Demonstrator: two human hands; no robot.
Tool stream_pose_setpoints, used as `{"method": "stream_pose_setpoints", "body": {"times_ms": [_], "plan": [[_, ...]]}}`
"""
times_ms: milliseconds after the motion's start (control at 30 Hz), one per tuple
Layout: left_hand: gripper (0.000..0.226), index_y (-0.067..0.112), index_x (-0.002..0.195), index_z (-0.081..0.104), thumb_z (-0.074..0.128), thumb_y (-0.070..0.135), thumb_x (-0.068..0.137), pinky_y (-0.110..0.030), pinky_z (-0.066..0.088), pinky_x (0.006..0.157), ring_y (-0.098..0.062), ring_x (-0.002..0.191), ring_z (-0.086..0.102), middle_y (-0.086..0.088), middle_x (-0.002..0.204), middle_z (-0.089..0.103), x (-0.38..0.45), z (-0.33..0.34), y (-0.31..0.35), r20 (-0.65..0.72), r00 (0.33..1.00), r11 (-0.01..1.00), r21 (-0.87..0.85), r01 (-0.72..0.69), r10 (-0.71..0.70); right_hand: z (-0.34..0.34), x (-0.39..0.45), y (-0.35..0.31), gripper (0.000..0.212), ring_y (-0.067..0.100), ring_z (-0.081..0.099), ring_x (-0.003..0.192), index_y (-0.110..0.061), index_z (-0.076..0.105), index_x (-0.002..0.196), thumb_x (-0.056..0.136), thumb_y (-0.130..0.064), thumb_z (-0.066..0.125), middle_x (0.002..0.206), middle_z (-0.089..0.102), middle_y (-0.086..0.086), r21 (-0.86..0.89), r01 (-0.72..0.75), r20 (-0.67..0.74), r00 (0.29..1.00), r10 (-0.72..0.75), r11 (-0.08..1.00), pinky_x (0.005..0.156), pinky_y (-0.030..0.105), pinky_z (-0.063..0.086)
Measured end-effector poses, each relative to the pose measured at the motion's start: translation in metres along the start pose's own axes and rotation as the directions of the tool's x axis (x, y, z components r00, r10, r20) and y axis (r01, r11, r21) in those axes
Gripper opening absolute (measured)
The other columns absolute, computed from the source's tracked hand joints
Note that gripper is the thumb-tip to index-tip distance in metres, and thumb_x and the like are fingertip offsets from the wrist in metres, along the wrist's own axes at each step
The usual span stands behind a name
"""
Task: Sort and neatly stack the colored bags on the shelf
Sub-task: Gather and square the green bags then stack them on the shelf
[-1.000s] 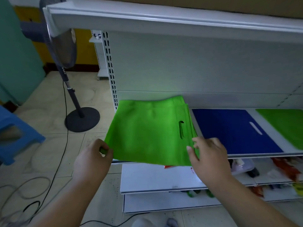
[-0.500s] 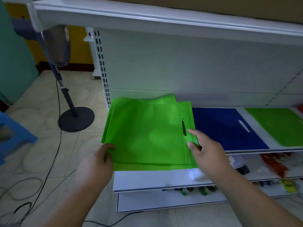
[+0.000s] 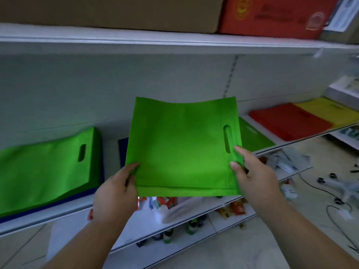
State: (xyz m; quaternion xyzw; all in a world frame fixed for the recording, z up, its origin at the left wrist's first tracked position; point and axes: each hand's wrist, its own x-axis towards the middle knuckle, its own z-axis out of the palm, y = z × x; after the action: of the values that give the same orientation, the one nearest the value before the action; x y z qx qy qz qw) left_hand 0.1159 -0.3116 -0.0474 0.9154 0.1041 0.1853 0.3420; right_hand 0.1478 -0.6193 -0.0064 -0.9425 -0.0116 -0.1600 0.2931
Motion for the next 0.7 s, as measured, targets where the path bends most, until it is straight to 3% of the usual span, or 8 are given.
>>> {"method": "stream_pose_setpoints", "body": {"times_ms": [100, 167, 433, 533, 600, 700], "plan": [[0.035, 0.035, 0.123, 0.064, 0.052, 0.017, 0.096, -0.03, 0.045, 0.049, -0.013, 0.055, 0.056, 0.007, 0.075, 0.065, 0.007, 0.05, 0.055, 0.035, 0.999, 0.999, -0.035, -0.037, 0.039, -0.038, 0.022, 0.058, 0.048, 0.018, 0.058, 0.078, -0.032, 0.046, 0.142, 0.095, -0.033, 0.058, 0.108, 0.07, 0.009, -0.032, -0.037, -0.02, 0.999, 0.037, 0.999, 0.068, 0.03, 0.045], [0.035, 0.034, 0.122, 0.065, 0.053, 0.015, 0.095, -0.034, 0.049, 0.052, -0.012, 0.055, 0.056, 0.007, 0.074, 0.066, 0.014, 0.076, 0.083, 0.041, 0.998, 0.998, -0.044, -0.049, 0.051, -0.055, 0.037, 0.09, 0.048, 0.015, 0.052, 0.073, -0.033, 0.046, 0.142, 0.096, -0.034, 0.057, 0.104, 0.07, 0.009, -0.037, -0.066, -0.014, 0.998, 0.065, 0.997, 0.063, 0.03, 0.042], [0.034, 0.032, 0.122, 0.066, 0.05, 0.015, 0.097, -0.033, 0.043, 0.05, -0.017, 0.054, 0.056, 0.005, 0.065, 0.063, 0.062, 0.171, 0.146, 0.105, 0.994, 0.993, -0.118, -0.023, 0.035, -0.067, 0.116, 0.186, 0.048, 0.014, 0.057, 0.089, -0.028, 0.048, 0.141, 0.095, -0.03, 0.061, 0.121, 0.066, 0.006, 0.015, -0.114, -0.014, 0.993, 0.114, 0.993, 0.073, 0.026, 0.04], [0.034, 0.027, 0.122, 0.068, 0.051, 0.011, 0.097, -0.027, 0.041, 0.051, -0.016, 0.057, 0.057, 0.0, 0.073, 0.065, 0.083, 0.2, 0.164, 0.084, 0.996, 0.994, -0.106, -0.025, 0.034, -0.068, 0.146, 0.213, 0.048, 0.023, 0.063, 0.101, -0.029, 0.049, 0.139, 0.093, -0.032, 0.063, 0.116, 0.068, 0.009, 0.03, -0.153, 0.019, 0.988, 0.152, 0.988, 0.073, 0.027, 0.044], [0.033, 0.024, 0.12, 0.068, 0.052, 0.009, 0.096, -0.022, 0.038, 0.052, -0.014, 0.061, 0.055, -0.004, 0.087, 0.068, 0.092, 0.215, 0.175, 0.072, 0.997, 0.997, -0.07, -0.025, 0.03, -0.068, 0.166, 0.228, 0.049, 0.027, 0.065, 0.097, -0.029, 0.05, 0.138, 0.091, -0.033, 0.065, 0.107, 0.07, 0.013, 0.034, -0.163, 0.039, 0.986, 0.162, 0.986, 0.07, 0.032, 0.048], [0.029, 0.019, 0.115, 0.07, 0.049, 0.011, 0.097, -0.021, 0.034, 0.054, -0.016, 0.07, 0.051, -0.008, 0.104, 0.067, 0.098, 0.235, 0.187, 0.02, 0.999, 0.999, 0.014, -0.035, 0.035, -0.061, 0.197, 0.252, 0.05, 0.024, 0.063, 0.101, -0.025, 0.051, 0.137, 0.09, -0.033, 0.067, 0.115, 0.068, 0.008, 0.063, -0.132, 0.09, 0.988, 0.126, 0.989, 0.075, 0.029, 0.047]]}}
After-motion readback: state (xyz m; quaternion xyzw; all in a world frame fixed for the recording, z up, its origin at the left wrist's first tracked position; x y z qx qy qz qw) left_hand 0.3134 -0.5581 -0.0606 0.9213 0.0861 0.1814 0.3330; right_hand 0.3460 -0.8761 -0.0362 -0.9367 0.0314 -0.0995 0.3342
